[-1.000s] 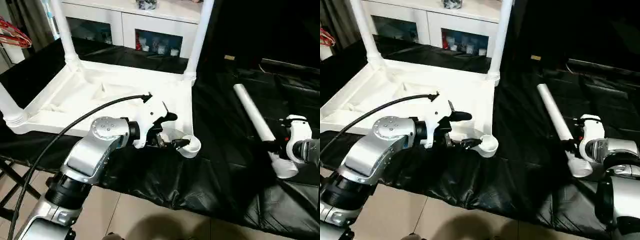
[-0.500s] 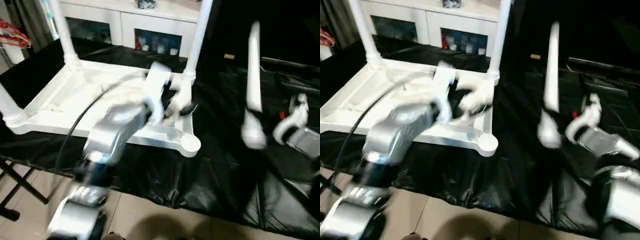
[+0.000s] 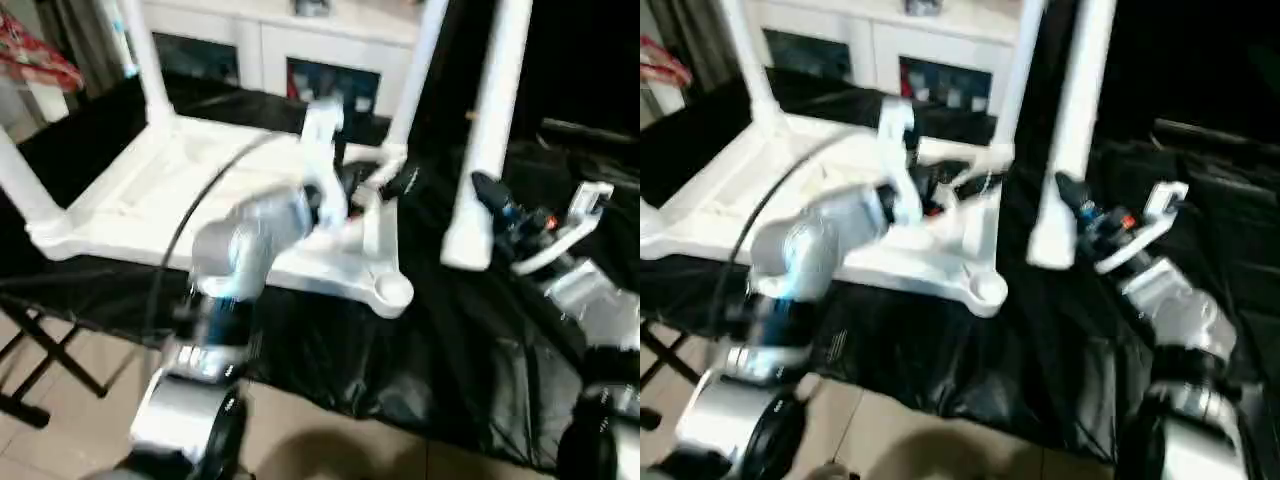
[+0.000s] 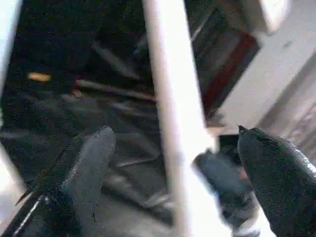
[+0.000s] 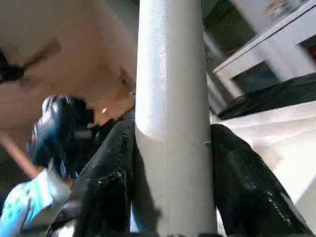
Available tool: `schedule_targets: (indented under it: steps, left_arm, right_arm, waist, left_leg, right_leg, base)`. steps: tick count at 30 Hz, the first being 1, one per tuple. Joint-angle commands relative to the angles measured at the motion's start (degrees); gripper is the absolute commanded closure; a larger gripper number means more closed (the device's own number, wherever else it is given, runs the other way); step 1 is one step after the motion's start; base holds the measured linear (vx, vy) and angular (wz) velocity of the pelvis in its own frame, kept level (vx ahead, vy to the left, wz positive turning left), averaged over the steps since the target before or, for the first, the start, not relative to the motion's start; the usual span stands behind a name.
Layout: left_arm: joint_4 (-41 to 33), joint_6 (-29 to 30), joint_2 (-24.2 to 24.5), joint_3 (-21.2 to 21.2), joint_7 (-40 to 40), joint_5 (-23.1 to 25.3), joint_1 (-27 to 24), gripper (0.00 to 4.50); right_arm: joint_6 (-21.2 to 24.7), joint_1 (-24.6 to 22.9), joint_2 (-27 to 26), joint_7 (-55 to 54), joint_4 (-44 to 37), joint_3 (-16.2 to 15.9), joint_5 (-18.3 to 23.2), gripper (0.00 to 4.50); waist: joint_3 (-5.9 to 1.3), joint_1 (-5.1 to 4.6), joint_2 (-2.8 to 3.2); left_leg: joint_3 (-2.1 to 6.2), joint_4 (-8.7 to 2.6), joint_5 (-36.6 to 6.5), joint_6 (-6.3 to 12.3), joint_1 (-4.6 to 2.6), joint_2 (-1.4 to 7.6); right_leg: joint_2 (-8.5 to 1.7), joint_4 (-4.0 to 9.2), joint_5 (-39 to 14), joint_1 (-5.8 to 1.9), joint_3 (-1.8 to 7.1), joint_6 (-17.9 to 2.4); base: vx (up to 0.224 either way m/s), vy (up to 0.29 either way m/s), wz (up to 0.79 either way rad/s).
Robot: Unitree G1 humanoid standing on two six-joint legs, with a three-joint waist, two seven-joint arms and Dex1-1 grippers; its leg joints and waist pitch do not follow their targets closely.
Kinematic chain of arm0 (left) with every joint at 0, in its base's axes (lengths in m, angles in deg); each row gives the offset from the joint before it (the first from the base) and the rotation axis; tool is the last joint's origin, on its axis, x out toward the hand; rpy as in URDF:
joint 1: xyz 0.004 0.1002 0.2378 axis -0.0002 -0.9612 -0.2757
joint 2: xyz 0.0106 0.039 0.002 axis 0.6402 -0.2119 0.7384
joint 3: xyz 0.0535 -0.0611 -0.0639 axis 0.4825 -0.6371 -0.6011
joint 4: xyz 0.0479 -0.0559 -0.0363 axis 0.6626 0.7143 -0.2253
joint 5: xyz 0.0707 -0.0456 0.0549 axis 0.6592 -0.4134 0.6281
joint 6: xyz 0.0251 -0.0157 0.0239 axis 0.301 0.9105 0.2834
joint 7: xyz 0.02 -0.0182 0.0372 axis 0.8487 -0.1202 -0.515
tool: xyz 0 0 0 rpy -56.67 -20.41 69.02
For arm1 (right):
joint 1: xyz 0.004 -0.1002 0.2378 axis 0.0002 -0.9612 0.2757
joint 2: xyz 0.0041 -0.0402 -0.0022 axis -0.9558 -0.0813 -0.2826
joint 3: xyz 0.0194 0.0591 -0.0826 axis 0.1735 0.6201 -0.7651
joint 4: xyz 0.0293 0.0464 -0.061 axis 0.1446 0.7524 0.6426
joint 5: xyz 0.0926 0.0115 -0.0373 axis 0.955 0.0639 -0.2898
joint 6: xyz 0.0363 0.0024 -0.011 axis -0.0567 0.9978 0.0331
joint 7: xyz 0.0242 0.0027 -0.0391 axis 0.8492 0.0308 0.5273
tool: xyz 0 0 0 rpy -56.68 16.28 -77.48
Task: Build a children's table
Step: Pick table leg
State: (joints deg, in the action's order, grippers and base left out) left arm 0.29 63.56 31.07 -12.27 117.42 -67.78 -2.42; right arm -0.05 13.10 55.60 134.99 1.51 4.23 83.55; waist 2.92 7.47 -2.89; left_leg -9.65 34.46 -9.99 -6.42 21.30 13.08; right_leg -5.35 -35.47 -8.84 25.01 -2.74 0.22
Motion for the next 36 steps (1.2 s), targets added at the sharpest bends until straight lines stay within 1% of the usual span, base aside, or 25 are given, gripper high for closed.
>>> schedule_targets:
  steps: [1, 4, 5, 6, 7, 8, 9, 11, 12, 17, 18, 19, 20, 22, 23, 24, 25, 26, 27, 28, 30, 31, 32, 34, 36]
  left_arm:
    - [-0.9, 2.5, -1.2, -2.1, -0.1, -4.2, 1.2, 0.0]
    - [-0.6, 3.0, -1.3, -1.9, -0.1, -4.2, 1.4, 0.0]
    - [-0.4, 3.1, -1.3, -1.5, -0.3, -3.7, 1.4, 0.0]
    - [0.1, 3.4, -1.3, -1.1, -0.7, -3.2, 1.5, 0.0]
    - [0.5, 3.8, -1.4, -0.8, -1.3, -3.0, 1.5, 0.0]
    - [0.8, 3.9, -1.5, -0.6, -1.7, -2.8, 1.5, 0.0]
    - [1.3, 4.2, -1.7, -0.6, -2.8, -2.8, 1.6, 0.0]
    - [1.9, 4.4, -1.9, -0.8, -4.0, -2.9, 1.7, 0.0]
    - [2.4, 4.3, -2.2, -1.1, -5.0, -2.9, 1.9, 0.0]
    - [3.3, 4.0, -2.8, -2.8, -7.5, -3.2, 2.8, 0.0]
    - [3.3, 4.0, -2.9, -3.2, -8.0, -3.5, 3.0, 0.0]
    - [3.2, 4.0, -3.0, -3.5, -8.4, -3.6, 3.1, 0.0]
    - [3.1, 4.0, -3.0, -3.7, -8.9, -3.7, 3.2, 0.28]
    - [3.0, 4.0, -3.1, -4.1, -9.8, -3.9, 3.6, 0.34]
    - [3.0, 4.0, -3.1, -4.1, -10.0, -3.9, 3.6, 0.52]
    - [3.4, 3.3, -3.3, -4.4, -11.4, -3.5, 4.1, 0.52]
    - [3.4, 3.3, -3.3, -4.4, -11.4, -3.5, 4.1, 0.66]
    - [3.9, 2.8, -3.5, -4.7, -12.6, -3.2, 4.5, 0.76]
    - [4.3, 2.6, -3.6, -5.0, -13.2, -3.2, 4.7, 0.83]
    - [4.5, 2.4, -3.6, -5.1, -13.6, -3.0, 4.9, 0.83]
    - [6.3, 0.4, -3.9, -6.2, -16.9, -1.4, 5.7, 1.1]
    - [7.0, -0.6, -4.2, -7.0, -18.9, -0.9, 6.1, 1.2]
    - [7.4, -1.2, -4.4, -7.5, -20.2, -0.6, 6.4, 1.25]
    - [9.0, -3.4, -4.9, -9.0, -23.5, 0.0, 7.2, 1.41]
    - [9.8, -4.2, -4.8, -9.2, -24.4, 0.3, 7.5, 1.62]
  right_arm:
    - [1.7, -1.1, -0.2, 0.7, -4.1, -1.5, 1.0, 2.66]
    - [2.5, -1.9, -0.5, 0.8, -6.0, -3.0, 0.8, 2.66]
    - [2.9, -2.2, -0.6, 0.8, -6.8, -3.4, 0.9, 2.66]
    - [3.5, -2.7, -0.6, 0.5, -8.1, -4.1, 1.4, 2.66]
    - [4.1, -3.1, -0.7, 0.4, -9.3, -4.6, 1.9, 2.66]
    - [4.5, -3.4, -0.7, 0.4, -10.2, -5.0, 2.3, 2.66]
    - [4.9, -3.6, -0.8, 0.3, -11.2, -5.5, 2.5, 2.66]
    - [5.2, -3.7, -0.9, 0.2, -11.9, -5.9, 2.6, 2.66]
    - [5.3, -3.7, -1.0, 0.0, -12.3, -6.2, 2.6, 2.66]
    - [4.7, -3.5, -1.2, -1.1, -13.3, -7.6, 1.4, 2.66]
    - [4.3, -3.7, -1.2, -1.6, -14.2, -8.6, 0.9, 2.66]
    - [3.8, -3.8, -1.3, -2.1, -14.8, -9.6, 0.0, 2.66]
    - [3.2, -3.9, -1.3, -2.6, -15.5, -10.7, -1.0, 2.66]
    - [1.1, -3.8, -1.8, -4.6, -16.5, -13.5, -4.5, 2.66]
    - [0.7, -3.7, -1.9, -5.0, -16.7, -14.1, -5.1, 2.66]
    - [-1.8, -3.0, -3.0, -8.0, -17.5, -17.1, -8.9, 2.66]
    - [-1.8, -3.0, -3.0, -8.0, -17.5, -17.1, -8.9, 2.66]
    - [-3.1, -2.4, -3.9, -10.4, -17.7, -18.8, -10.9, 2.66]
    - [-3.4, -1.9, -4.6, -12.2, -17.7, -19.7, -11.9, 2.66]
    - [-3.8, -1.5, -5.1, -13.4, -17.5, -20.1, -12.7, 2.66]
    - [-8.8, 0.6, -7.9, -21.6, -16.2, -23.0, -19.2, 2.66]
    - [-11.0, 1.3, -8.9, -24.8, -15.8, -24.0, -21.8, 2.66]
    - [-12.2, 1.6, -9.5, -26.6, -15.6, -24.5, -23.3, 2.66]
    - [-14.4, 1.3, -10.8, -26.4, -17.7, -27.0, -25.0, 2.66]
    - [-14.4, 1.2, -11.9, -27.0, -18.7, -27.5, -25.0, 2.66]
  waist:
    - [-4.04, 0.28, -0.84]
    - [-4.11, 0.3, -0.82]
    - [-4.1, 0.28, -1.01]
    - [-4.11, 0.38, -0.92]
    - [-4.12, 0.48, -0.94]
    - [-4.15, 0.58, -0.87]
    - [-4.12, 0.66, -1.08]
    - [-4.2, 0.77, -0.96]
    - [-4.21, 0.78, -1.04]
    - [-4.13, 0.84, -1.1]
    - [-4.11, 0.85, -1.12]
    - [-4.08, 0.79, -1.37]
    - [-4.03, 0.83, -1.29]
    - [-4.06, 0.76, -1.16]
    - [-3.99, 0.75, -1.2]
    - [-4.01, 0.76, -1.04]
    - [-3.98, 0.63, -1.08]
    - [-4.03, 0.65, -1.07]
    - [-3.97, 0.61, -0.99]
    - [-3.98, 0.55, -0.98]
    - [-3.98, 0.28, -0.86]
    - [-4.06, 0.31, -0.79]
    - [-4.0, 0.21, -0.74]
    - [-4.01, 0.3, -0.74]
    - [-4.04, 0.46, -0.63]
  left_leg:
    - [-1.16, -3.65, -9.7, 3.15, 0.05, -1.11]
    - [-1.04, -3.81, -9.5, 2.98, 0.11, -1.02]
    - [-1.05, -3.84, -9.3, 2.99, 0.12, -1.01]
    - [-1.08, -3.84, -8.9, 2.99, 0.02, -0.97]
    - [-1.03, -3.87, -8.4, 3.04, 0.12, -0.97]
    - [-1.02, -3.86, -8.1, 3.05, 0.08, -0.93]
    - [-1.1, -3.82, -7.9, 3.25, 0.04, -0.91]
    - [-1.06, -3.8, -7.4, 3.17, 0.08, -0.92]
    - [-1.07, -3.74, -6.9, 3.16, 0.12, -0.93]
    - [-1.08, -3.83, -7.2, 2.74, 0.17, -0.97]
    - [-1.09, -3.84, -7.2, 2.66, 0.19, -0.99]
    - [-1.05, -3.86, -6.9, 2.52, 0.31, -1.02]
    - [-1.0, -3.94, -6.9, 2.3, 0.33, -1.0]
    - [-1.0, -3.91, -6.9, 1.84, 0.23, -1.02]
    - [-1.03, -3.92, -6.9, 1.8, 0.3, -1.03]
    - [-0.96, -3.98, -7.1, 1.49, 0.27, -0.94]
    - [-0.95, -4.0, -7.1, 1.2, 0.35, -0.98]
    - [-1.02, -4.01, -7.7, 1.28, 0.17, -1.07]
    - [-0.96, -4.05, -7.5, 1.11, 0.15, -1.02]
    - [-0.9, -4.13, -7.5, 1.04, 0.23, -1.05]
    - [-0.86, -4.24, -7.8, 0.4, 0.21, -1.07]
    - [-0.85, -4.18, -7.7, -0.15, 0.05, -1.01]
    - [-0.82, -4.25, -8.1, -0.54, 0.07, -1.05]
    - [-0.83, -4.27, -8.4, -0.58, -0.03, -1.01]
    - [-1.02, -4.17, -8.3, 0.16, -0.46, -1.05]
  right_leg:
    - [-1.19, 4.52, -15.0, -4.13, 0.58, -11.4]
    - [-1.21, 4.64, -15.4, -4.12, 0.54, -10.4]
    - [-1.2, 4.7, -15.4, -4.15, 0.55, -10.1]
    - [-1.2, 4.69, -14.9, -4.08, 0.63, -9.9]
    - [-1.2, 4.58, -14.5, -4.16, 0.63, -9.8]
    - [-1.21, 4.55, -14.0, -4.18, 0.66, -9.7]
    - [-1.17, 4.56, -13.3, -4.11, 0.7, -9.7]
    - [-1.22, 4.39, -12.4, -4.17, 0.71, -9.9]
    - [-1.17, 4.27, -11.5, -4.19, 0.75, -10.1]
    - [-1.3, 4.44, -12.3, -4.23, 0.71, -9.8]
    - [-1.32, 4.49, -12.6, -4.26, 0.71, -9.6]
    - [-1.3, 4.49, -12.6, -4.34, 0.7, -9.2]
    - [-1.38, 4.5, -13.1, -4.33, 0.69, -8.9]
    - [-1.38, 4.59, -14.0, -4.23, 0.72, -8.1]
    - [-1.36, 4.65, -14.1, -4.14, 0.77, -7.9]
    - [-1.45, 4.63, -14.3, -4.05, 0.78, -7.9]
    - [-1.39, 4.61, -14.3, -4.03, 0.76, -7.7]
    - [-1.32, 4.71, -14.7, -4.05, 0.76, -7.5]
    - [-1.25, 4.66, -13.9, -3.92, 0.82, -7.6]
    - [-1.23, 4.58, -13.7, -4.05, 0.8, -7.5]
    - [-1.2, 4.52, -13.4, -3.95, 0.79, -7.2]
    - [-1.28, 4.48, -13.2, -3.78, 0.85, -7.0]
    - [-1.27, 4.44, -13.1, -3.82, 0.88, -6.8]
    - [-1.22, 4.35, -12.1, -3.87, 0.95, -6.8]
    - [-0.93, 4.2, -9.2, -3.55, 1.1, -7.8]
  base:
    - [0.0, 0.0, 0.0]
    - [0.0, 0.0, 0.0]
    - [0.0, 0.0, 0.0]
    - [0.0, 0.0, 0.0]
    - [0.0, 0.0, 0.0]
    - [0.0, 0.0, 0.0]
    - [0.0, 0.0, 0.0]
    - [0.0, 0.0, 0.0]
    - [0.0, 0.0, 0.0]
    - [0.0, 0.0, 0.0]
    - [0.0, 0.0, 0.0]
    - [0.0, 0.0, 0.0]
    - [0.0, 0.0, 0.0]
    - [0.0, 0.0, 0.0]
    - [0.0, 0.0, 0.0]
    - [0.0, 0.0, 0.0]
    - [0.0, 0.0, 0.0]
    - [0.0, 0.0, 0.0]
    - [0.0, 0.0, 0.0]
    - [0.0, 0.0, 0.0]
    - [0.0, 0.0, 0.0]
    - [0.0, 0.0, 0.0]
    - [0.0, 0.0, 0.0]
    - [0.0, 0.0, 0.0]
    - [0.0, 0.0, 0.0]
